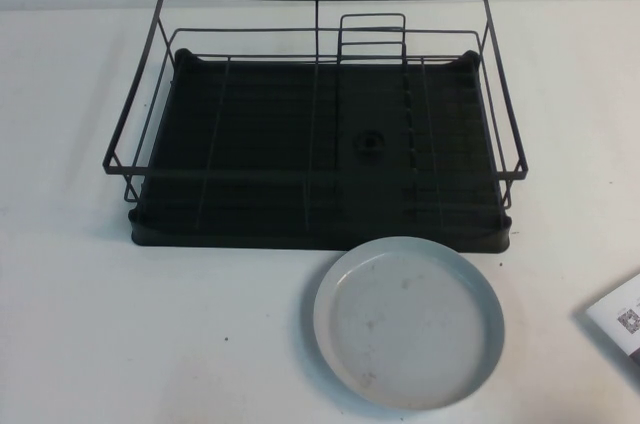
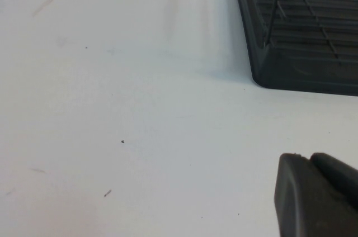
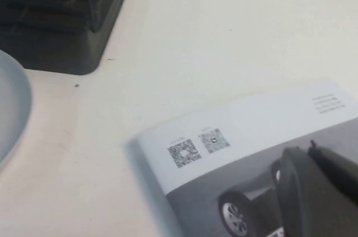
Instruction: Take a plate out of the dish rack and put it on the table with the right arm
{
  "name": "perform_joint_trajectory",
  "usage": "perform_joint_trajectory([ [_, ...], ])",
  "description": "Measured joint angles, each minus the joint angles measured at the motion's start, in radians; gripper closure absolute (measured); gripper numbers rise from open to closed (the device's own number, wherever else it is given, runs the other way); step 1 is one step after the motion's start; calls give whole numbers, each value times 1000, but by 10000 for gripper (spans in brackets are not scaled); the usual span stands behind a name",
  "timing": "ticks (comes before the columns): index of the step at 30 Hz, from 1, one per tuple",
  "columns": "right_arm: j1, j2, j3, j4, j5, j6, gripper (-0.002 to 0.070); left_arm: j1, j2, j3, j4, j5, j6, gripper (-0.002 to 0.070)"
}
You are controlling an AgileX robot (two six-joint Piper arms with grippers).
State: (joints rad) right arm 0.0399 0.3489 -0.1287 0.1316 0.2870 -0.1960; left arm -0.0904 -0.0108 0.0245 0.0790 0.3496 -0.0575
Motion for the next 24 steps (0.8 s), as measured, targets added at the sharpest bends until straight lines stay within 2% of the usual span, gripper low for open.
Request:
perform_joint_trajectory([
  [7, -25, -198, 152, -4, -123, -2, 694, 0, 0, 0, 0, 0, 0, 679],
  [13, -26, -346, 154, -4, -8, -2, 694, 0, 0, 0, 0, 0, 0, 679],
  [17, -27, -356, 159, 0, 66, -2, 694, 0, 0, 0, 0, 0, 0, 679],
  [24, -27, -356, 159, 2, 68, -2, 694, 0, 0, 0, 0, 0, 0, 679],
])
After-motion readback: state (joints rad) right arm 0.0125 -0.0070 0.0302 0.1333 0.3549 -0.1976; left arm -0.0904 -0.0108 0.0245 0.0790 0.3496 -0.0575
